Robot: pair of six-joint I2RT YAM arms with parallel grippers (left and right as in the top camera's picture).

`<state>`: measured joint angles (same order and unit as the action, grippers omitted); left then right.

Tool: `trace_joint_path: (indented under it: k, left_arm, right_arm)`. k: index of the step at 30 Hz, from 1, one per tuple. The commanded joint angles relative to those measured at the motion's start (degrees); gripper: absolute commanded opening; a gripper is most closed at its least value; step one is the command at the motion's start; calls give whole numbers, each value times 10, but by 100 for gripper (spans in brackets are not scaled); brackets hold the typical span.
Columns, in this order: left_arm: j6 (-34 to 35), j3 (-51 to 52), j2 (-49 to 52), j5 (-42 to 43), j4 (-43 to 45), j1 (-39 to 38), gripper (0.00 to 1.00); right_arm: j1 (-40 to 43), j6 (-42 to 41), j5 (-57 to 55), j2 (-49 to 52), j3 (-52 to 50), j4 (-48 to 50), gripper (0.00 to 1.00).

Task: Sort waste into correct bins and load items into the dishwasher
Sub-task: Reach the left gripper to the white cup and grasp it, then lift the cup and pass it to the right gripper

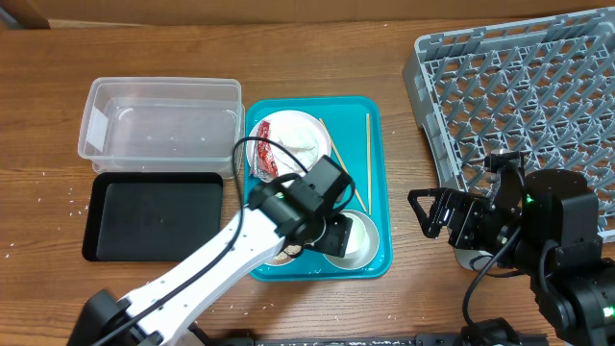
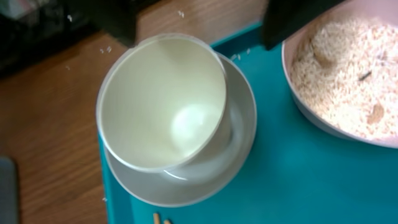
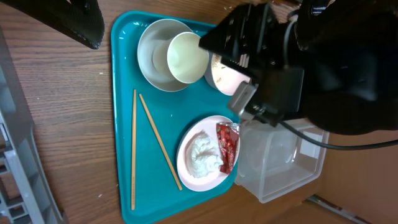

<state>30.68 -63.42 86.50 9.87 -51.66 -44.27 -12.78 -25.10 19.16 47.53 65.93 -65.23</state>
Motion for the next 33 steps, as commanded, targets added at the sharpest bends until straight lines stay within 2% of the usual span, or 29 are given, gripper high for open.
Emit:
trace_joint_path:
  k: [1,3,7,9,13,16,18,20,21,22,23,26,30,33]
  left_arm:
    - [17,-8,39,-35,28,-3,55]
    - [18,-8,53,-38,46,-3,40]
    - [25,-8,58,-59,45,-3,18]
    - [25,-8,58,-71,38,-3,4]
    - [26,-12,50,-63,19,-3,4]
    - [17,-43,23,-8,-17,19,4]
    - [-9,-64,-2,44,-38,48,4]
    - [-57,-75,-33,144,-38,90,4]
    - [-90,-76,-54,238,-30,126,4]
    - [-114,-76,-65,305,-25,151,4]
    - [-157,-76,-75,420,-21,191,4]
    - [-249,-75,-78,610,-33,248,4]
    - [-310,-75,-78,720,-62,278,4]
    - [-310,-75,-78,728,-62,278,4]
  right_arm:
    - [1,-7,2,-6,16,2,100]
    - [1,-7,2,-6,16,1,100]
    - [1,-7,2,-6,16,0,100]
    - [1,-7,2,-6,16,0,100]
    - [1,-7,2,-6,16,-1,100]
    - [1,0,2,-6,16,0,100]
    - [1,0,2,-6,16,-1,100]
    - [1,12,8,-6,16,0,97]
    - [1,47,44,-5,16,2,88]
    - [1,65,75,-3,16,4,86]
    - [0,90,148,3,16,11,85]
    - [-12,134,266,23,16,33,86]
    - [-45,147,312,48,16,79,95]
    - [-84,147,321,68,16,113,95]
